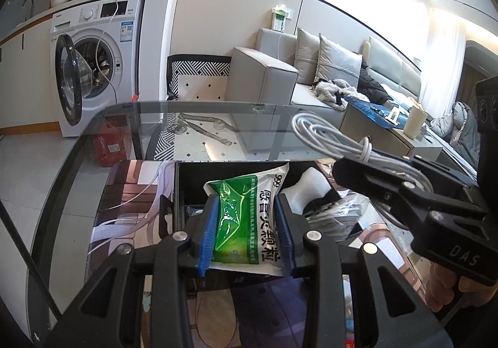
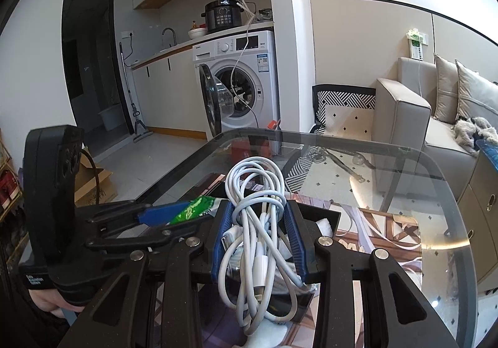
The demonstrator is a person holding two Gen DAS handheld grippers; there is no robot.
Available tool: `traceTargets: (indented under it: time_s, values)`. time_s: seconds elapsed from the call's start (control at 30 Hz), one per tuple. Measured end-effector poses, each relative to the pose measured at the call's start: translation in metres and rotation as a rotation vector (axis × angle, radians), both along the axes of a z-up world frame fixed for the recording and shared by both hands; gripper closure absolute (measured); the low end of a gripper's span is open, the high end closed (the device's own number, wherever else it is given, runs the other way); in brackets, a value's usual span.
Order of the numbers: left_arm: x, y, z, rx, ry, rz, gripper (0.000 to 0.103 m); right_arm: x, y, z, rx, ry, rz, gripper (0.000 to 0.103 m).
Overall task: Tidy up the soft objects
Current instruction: 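Carry the cable coil and green packet over the black box with both grippers, then release the cable coil and green packet into the box, opening both grippers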
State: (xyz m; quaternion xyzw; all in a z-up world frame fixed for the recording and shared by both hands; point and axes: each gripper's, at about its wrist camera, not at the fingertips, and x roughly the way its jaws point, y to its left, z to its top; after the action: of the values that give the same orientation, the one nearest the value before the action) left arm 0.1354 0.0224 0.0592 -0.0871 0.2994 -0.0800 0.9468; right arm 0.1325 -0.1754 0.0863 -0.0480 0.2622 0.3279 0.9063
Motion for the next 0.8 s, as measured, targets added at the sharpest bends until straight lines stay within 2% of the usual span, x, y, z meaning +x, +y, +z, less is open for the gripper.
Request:
traceTargets:
  time_s: [0.73,0.8]
  values:
    - [0.026,-0.004,-0.017,0.002,0.043,0.049,0.069,0.046,0.015,-0.025,-0.041,0.109,0.010,0.068]
    - [0.027,-0.003,-0.018,0.006,0.049,0.051,0.068,0.049,0.015,-0.026,-0.041,0.114,0.002,0.063]
